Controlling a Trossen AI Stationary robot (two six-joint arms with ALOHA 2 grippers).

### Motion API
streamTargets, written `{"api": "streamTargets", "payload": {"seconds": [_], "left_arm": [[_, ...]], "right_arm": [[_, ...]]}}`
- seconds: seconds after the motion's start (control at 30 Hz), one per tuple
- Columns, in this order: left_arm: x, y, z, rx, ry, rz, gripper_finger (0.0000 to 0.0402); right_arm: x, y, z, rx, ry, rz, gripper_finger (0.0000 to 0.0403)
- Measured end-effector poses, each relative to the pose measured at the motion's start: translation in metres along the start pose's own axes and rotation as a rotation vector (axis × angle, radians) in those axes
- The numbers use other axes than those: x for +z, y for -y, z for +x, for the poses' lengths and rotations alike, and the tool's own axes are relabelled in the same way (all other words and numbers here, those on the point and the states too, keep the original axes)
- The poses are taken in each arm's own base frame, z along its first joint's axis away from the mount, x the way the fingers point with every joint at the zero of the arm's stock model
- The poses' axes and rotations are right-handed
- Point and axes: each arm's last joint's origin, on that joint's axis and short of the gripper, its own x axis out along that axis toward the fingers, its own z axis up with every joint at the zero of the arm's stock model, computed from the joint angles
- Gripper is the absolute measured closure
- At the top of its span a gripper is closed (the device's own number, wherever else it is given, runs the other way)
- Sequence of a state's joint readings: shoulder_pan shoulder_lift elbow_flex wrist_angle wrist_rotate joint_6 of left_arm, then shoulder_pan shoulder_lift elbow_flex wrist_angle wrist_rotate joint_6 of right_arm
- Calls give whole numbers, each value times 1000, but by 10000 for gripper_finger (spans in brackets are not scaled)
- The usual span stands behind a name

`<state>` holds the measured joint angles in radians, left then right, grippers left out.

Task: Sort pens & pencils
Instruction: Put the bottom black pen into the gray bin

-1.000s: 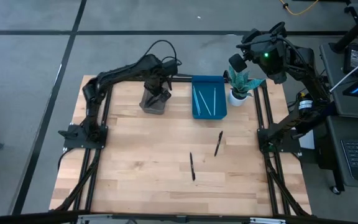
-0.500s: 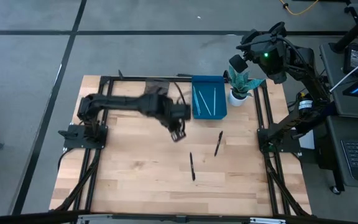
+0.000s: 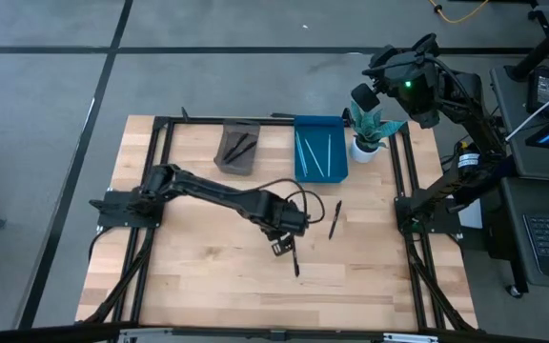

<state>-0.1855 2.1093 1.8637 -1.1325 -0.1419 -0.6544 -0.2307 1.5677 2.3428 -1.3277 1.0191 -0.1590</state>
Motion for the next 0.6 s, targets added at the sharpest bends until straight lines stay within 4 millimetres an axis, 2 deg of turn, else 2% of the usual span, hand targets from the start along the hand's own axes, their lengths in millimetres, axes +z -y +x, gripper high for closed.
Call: {"api": "streamTargets", "payload": {"seconds": [0.1,0.37,0.6], "left_arm": [[0,1,7,-26,-41,-9,328],[11,1,2,-237,-43,108,340],[18,-6,4,-221,-27,44,331]], "right_arm": [[0,0,0,0,0,33,325],[0,0,0,2,0,75,325],[0,0,0,2,0,71,325]]}}
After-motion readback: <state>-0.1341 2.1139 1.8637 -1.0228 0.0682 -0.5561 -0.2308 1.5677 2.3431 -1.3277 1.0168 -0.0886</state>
